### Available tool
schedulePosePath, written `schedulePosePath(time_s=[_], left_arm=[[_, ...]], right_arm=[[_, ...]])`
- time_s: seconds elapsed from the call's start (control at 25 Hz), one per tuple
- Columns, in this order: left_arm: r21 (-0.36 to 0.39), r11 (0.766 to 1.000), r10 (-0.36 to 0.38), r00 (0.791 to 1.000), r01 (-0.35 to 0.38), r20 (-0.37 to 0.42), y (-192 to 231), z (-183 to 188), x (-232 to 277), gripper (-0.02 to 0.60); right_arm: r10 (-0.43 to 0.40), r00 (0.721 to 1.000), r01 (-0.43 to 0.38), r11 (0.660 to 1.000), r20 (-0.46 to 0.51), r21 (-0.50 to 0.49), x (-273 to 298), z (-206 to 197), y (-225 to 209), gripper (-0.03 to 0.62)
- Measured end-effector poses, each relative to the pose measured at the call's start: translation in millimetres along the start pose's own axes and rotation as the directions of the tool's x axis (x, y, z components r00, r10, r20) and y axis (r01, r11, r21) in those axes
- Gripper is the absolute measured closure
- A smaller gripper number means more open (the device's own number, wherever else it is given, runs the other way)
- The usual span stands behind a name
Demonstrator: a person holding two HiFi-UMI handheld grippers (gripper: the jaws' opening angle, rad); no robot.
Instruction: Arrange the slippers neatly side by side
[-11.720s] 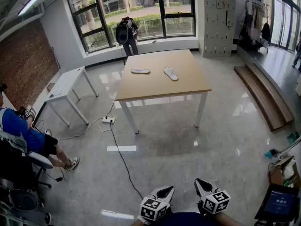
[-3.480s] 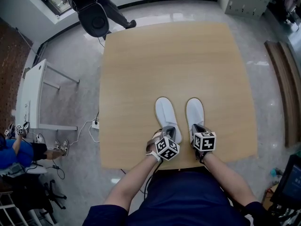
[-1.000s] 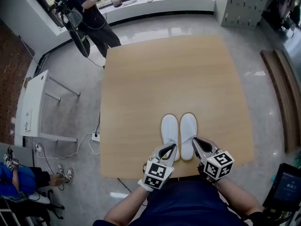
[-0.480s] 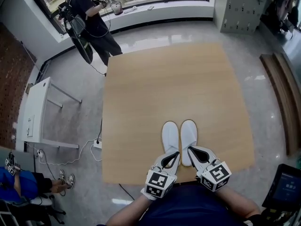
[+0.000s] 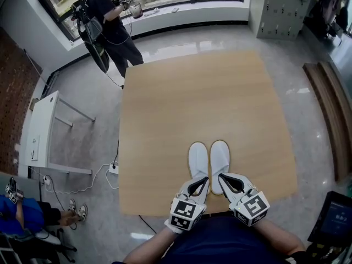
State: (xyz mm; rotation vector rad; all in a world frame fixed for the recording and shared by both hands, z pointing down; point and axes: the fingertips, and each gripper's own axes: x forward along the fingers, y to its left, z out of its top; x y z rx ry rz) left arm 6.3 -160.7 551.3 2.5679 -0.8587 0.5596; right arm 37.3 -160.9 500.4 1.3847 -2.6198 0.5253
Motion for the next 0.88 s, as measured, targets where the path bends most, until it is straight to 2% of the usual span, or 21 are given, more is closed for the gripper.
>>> schedulePosePath(time_s=[0.44, 0.88], left_arm=[[0.003, 1.000, 0.003, 1.000, -0.003, -0.010, -1, -5, 2, 0.578], [-0.013, 1.000, 0.017, 0.999, -0.017, -0.030, 1, -6, 1, 0.578]], right_arm=[[-0.033, 0.999, 0.033, 0.999, -0.006, 0.009, -3, -8, -10, 0.583], [-0.024, 1.000, 0.025, 0.999, -0.020, 0.032, -2, -14, -10, 0.583]])
